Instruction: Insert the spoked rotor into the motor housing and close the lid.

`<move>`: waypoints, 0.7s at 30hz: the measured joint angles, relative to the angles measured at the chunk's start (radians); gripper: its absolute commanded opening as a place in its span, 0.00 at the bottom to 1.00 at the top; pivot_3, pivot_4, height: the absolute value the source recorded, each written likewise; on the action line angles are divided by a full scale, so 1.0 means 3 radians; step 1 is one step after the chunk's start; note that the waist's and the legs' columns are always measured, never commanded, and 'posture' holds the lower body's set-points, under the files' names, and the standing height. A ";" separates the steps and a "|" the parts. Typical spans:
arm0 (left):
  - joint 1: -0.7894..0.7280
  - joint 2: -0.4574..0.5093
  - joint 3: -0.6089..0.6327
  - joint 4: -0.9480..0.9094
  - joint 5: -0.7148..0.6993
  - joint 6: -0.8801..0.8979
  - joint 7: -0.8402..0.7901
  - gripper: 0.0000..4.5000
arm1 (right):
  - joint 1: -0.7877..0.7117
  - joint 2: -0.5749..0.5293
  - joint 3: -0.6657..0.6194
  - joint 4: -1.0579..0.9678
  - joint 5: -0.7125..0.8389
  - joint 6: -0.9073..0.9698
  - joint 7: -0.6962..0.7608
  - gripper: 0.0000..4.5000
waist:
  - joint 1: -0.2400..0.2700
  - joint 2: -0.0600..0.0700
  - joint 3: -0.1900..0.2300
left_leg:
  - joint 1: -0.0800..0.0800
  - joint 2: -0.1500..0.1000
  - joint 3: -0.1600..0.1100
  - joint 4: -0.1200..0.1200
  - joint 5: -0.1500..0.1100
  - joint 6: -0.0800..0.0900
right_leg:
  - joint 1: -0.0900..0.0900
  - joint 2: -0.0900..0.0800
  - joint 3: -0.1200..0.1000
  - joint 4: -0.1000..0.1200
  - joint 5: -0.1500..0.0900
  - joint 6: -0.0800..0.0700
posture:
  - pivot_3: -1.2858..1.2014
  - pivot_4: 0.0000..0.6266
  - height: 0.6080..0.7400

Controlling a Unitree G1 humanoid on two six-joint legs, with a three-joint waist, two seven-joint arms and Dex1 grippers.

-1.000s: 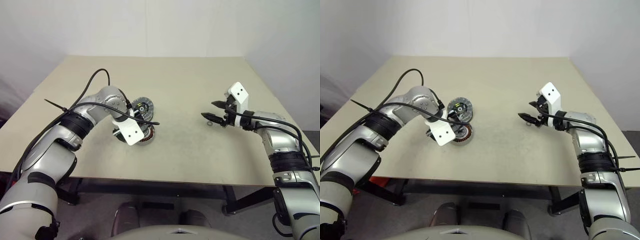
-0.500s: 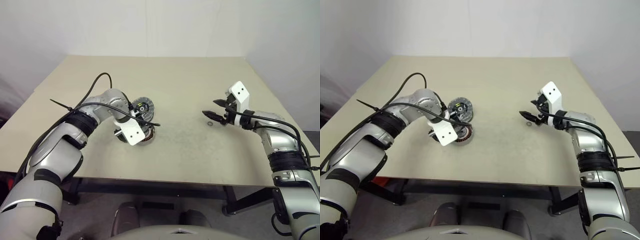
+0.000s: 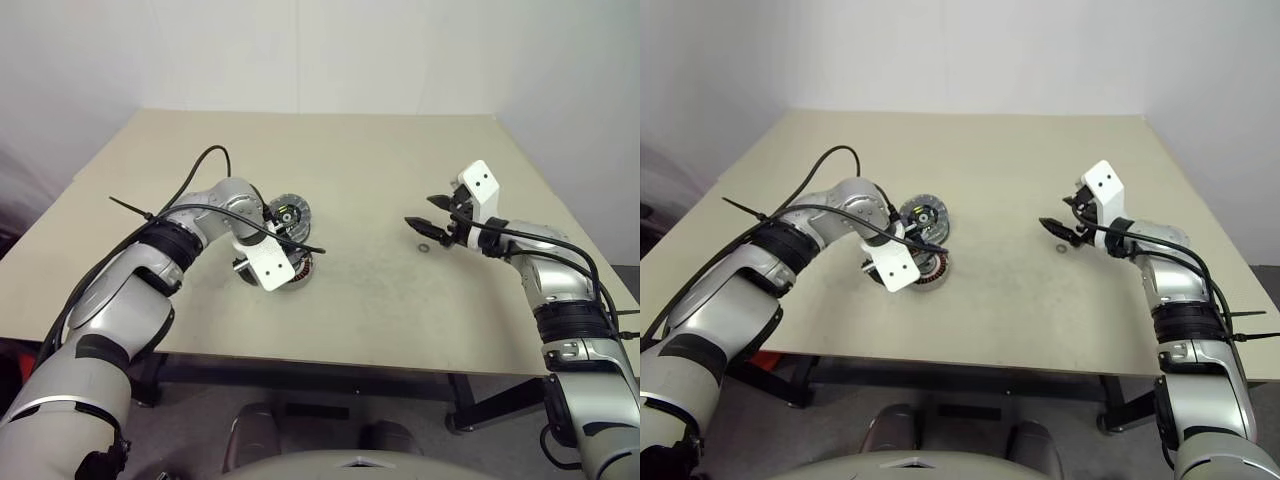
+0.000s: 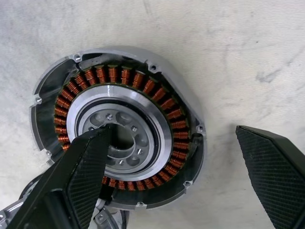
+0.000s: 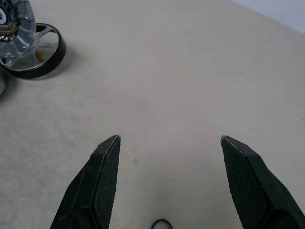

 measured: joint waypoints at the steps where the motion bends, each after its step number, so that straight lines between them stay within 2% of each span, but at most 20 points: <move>1: 0.0000 0.0001 -0.0002 0.0000 -0.0009 -0.0004 -0.0027 0.99 | -0.0012 0.0004 -0.0007 0.0016 0.0000 -0.0008 -0.0019 0.84 | 0.0000 0.0000 0.0000 | 0.0000 0.0000 0.0000 0.0000 0.0000 0.0000 | 0.0000 0.0000 0.0000 0.0000 0.0000 0.0000 | 0.52 0.00 1.00; 9: -0.0059 0.0028 -0.0044 0.0152 -0.0033 -0.0138 -0.0111 0.99 | -0.0026 0.0029 -0.0028 0.0053 0.0001 -0.0058 -0.0135 0.84 | -0.0002 0.0000 0.0000 | 0.0000 0.0001 0.0000 -0.0001 0.0000 0.0000 | -0.0001 0.0000 0.0000 0.0000 0.0000 0.0000 | 0.52 0.00 1.00; 21: -0.0171 -0.0153 -0.0083 0.0409 0.0106 -0.0162 0.0016 0.99 | 0.0001 0.0073 -0.0121 0.0052 0.0005 -0.0073 -0.0212 0.84 | 0.0001 0.0000 0.0000 | -0.0001 0.0000 0.0000 -0.0001 0.0000 0.0000 | -0.0001 0.0000 0.0000 -0.0001 0.0000 0.0000 | 0.52 0.00 1.00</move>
